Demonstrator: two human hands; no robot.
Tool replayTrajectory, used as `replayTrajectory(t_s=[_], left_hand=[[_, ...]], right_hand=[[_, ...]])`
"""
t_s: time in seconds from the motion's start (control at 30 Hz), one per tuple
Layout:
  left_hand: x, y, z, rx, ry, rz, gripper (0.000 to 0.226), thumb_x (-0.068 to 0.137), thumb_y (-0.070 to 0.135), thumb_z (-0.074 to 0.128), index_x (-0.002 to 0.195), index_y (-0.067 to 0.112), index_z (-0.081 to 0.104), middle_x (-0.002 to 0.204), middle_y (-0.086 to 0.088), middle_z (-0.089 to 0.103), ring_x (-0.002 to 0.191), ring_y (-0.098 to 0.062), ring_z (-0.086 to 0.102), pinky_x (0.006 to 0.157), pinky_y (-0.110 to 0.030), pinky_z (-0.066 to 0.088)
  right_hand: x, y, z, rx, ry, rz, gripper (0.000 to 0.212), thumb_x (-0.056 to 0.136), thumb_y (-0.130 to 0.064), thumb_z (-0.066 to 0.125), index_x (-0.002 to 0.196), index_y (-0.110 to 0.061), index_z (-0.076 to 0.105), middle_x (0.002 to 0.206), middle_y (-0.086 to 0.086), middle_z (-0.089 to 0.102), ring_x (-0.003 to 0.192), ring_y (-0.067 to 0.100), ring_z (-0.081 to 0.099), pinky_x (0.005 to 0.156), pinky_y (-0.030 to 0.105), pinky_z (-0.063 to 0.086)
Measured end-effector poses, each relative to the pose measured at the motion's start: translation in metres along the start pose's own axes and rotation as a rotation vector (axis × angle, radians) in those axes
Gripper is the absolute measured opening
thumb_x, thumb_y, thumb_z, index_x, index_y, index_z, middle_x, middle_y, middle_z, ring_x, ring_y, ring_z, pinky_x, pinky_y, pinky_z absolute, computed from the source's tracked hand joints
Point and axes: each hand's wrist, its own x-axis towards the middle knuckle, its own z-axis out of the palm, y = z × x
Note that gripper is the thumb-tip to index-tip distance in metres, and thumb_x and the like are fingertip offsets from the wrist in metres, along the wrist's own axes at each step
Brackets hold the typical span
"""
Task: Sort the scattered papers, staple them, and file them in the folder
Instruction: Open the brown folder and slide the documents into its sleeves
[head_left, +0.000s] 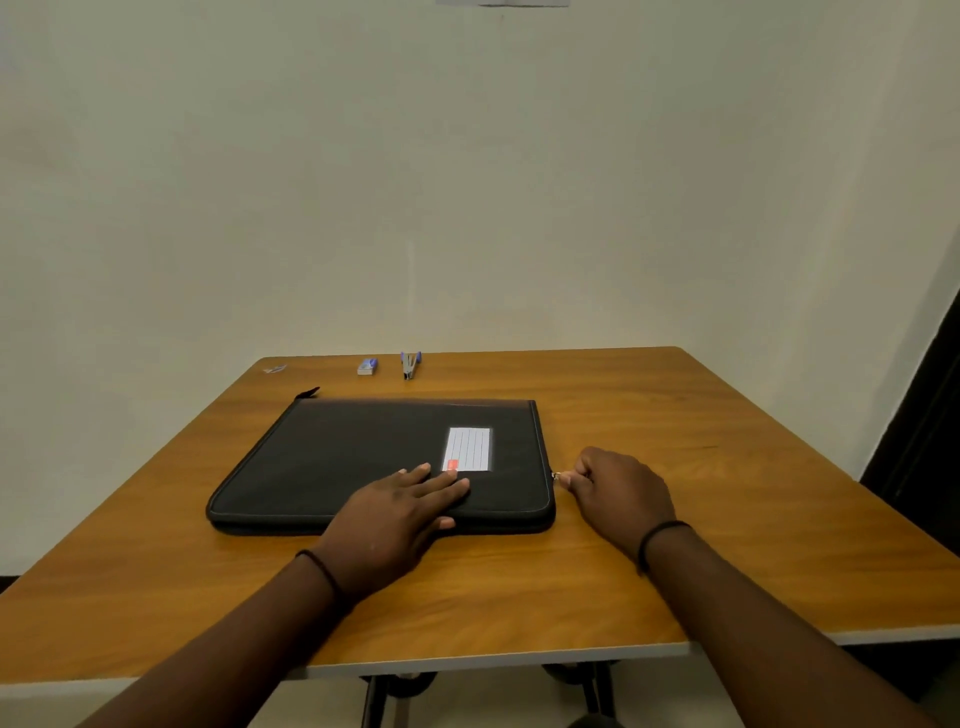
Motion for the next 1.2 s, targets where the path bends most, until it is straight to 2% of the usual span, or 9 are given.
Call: replayTrajectory(t_s=[0.17,0.27,0.5,0.73,0.83,0.93,1.0,1.1,1.2], left_hand=[[-0.004,0.007,0.000,0.048,0.095,0.055,0.058,0.104,0.056,0.010,0.144,0.032,0.043,0.141,0.005,0.058,0.127,-0.024,0.059,0.097,-0.037,0.051],[-0.003,-0.001,0.002,0.044,0.124,0.064,0.052,0.106,0.053,0.012,0.143,0.033,0.043,0.138,0.007,0.060,0.123,-0.021,0.061,0.092,-0.034,0.054],[-0.003,-0.007,0.011,0.098,0.165,0.105,0.050,0.106,0.051,0.011,0.144,0.036,0.040,0.139,0.014,0.058,0.124,-0.015,0.060,0.091,-0.027,0.052],[0.001,-0.010,0.012,0.102,0.149,0.126,0.049,0.106,0.051,0.012,0.142,0.036,0.042,0.139,0.016,0.057,0.124,-0.012,0.059,0.094,-0.025,0.049],[0.001,-0.011,0.014,0.051,0.102,0.113,0.053,0.104,0.058,0.014,0.139,0.041,0.049,0.137,0.024,0.055,0.125,-0.007,0.057,0.093,-0.020,0.044],[0.005,-0.009,0.011,-0.032,0.076,0.081,0.055,0.098,0.069,0.019,0.134,0.045,0.054,0.135,0.030,0.052,0.124,0.000,0.054,0.090,-0.014,0.039],[0.007,-0.006,0.008,-0.038,0.128,0.061,0.057,0.094,0.075,0.025,0.130,0.045,0.057,0.131,0.032,0.053,0.123,0.010,0.046,0.089,-0.010,0.036],[0.003,-0.006,0.005,-0.314,0.352,-0.101,0.051,0.091,0.075,0.036,0.119,0.043,0.064,0.116,0.031,0.061,0.114,0.025,0.044,0.090,-0.010,0.034],[0.000,-0.022,-0.001,-0.432,0.542,-0.330,0.016,0.094,0.052,0.050,0.102,0.044,0.060,0.093,0.026,0.064,0.094,0.010,0.059,0.080,-0.017,0.047]], right_hand=[[0.027,0.001,0.006,-0.076,0.016,0.087,0.024,0.099,-0.046,0.047,0.093,-0.024,0.054,0.083,-0.005,0.059,0.076,0.017,0.057,0.064,0.033,0.048],[0.057,-0.004,0.017,-0.105,0.038,0.103,0.024,0.101,-0.044,0.045,0.095,-0.022,0.055,0.081,-0.005,0.056,0.076,0.018,0.056,0.065,0.033,0.048],[0.111,-0.002,0.034,-0.127,0.066,0.178,0.027,0.101,-0.043,0.046,0.098,-0.019,0.057,0.089,0.001,0.063,0.079,0.021,0.059,0.067,0.035,0.051],[0.140,-0.003,0.050,-0.143,0.078,0.218,0.026,0.099,-0.043,0.049,0.098,-0.019,0.057,0.082,-0.001,0.059,0.075,0.019,0.057,0.062,0.032,0.047],[0.137,-0.004,0.053,-0.089,0.087,0.240,0.027,0.099,-0.045,0.049,0.100,-0.019,0.055,0.082,-0.001,0.058,0.075,0.018,0.057,0.061,0.031,0.045],[0.128,0.000,0.047,0.073,0.202,0.267,0.023,0.100,-0.043,0.049,0.104,-0.020,0.050,0.085,-0.001,0.061,0.074,0.016,0.057,0.059,0.029,0.044],[0.120,0.003,0.045,0.120,0.256,0.242,0.019,0.102,-0.040,0.046,0.103,-0.021,0.050,0.084,-0.003,0.059,0.071,0.013,0.054,0.057,0.028,0.042],[0.099,-0.003,0.044,0.224,0.317,0.120,0.018,0.102,-0.037,0.046,0.089,-0.026,0.051,0.079,-0.005,0.058,0.067,0.007,0.050,0.056,0.026,0.044],[0.071,-0.015,0.039,0.238,0.461,-0.109,0.019,0.099,-0.028,0.053,0.080,-0.026,0.054,0.074,-0.009,0.053,0.066,0.008,0.048,0.056,0.029,0.047]])
